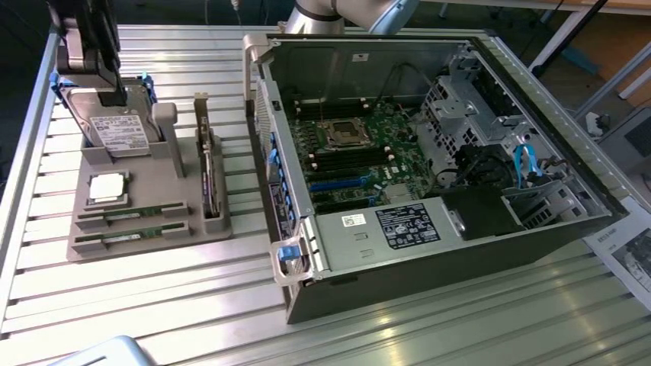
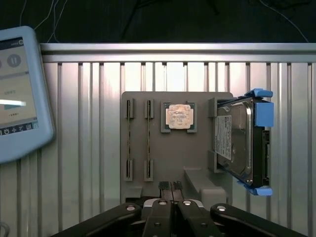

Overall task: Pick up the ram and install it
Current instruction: 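Pick up the ram and move it above insertion slot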

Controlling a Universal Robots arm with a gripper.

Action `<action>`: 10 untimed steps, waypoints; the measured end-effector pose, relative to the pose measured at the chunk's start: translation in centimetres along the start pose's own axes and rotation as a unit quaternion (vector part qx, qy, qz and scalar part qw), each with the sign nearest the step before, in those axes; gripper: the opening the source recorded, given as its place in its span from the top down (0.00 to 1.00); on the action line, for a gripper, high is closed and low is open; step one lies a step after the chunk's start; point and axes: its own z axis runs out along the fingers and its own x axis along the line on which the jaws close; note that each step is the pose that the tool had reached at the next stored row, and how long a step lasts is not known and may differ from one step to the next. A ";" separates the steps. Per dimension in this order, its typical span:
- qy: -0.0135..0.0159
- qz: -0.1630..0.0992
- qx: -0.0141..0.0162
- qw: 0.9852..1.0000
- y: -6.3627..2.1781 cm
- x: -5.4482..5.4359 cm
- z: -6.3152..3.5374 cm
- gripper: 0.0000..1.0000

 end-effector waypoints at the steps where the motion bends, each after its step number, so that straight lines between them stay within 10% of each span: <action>1: 0.000 0.000 0.000 1.000 0.00 0.0 0.00 0.90; 10: 0.000 0.000 0.000 1.000 0.05 1.1 0.00 0.90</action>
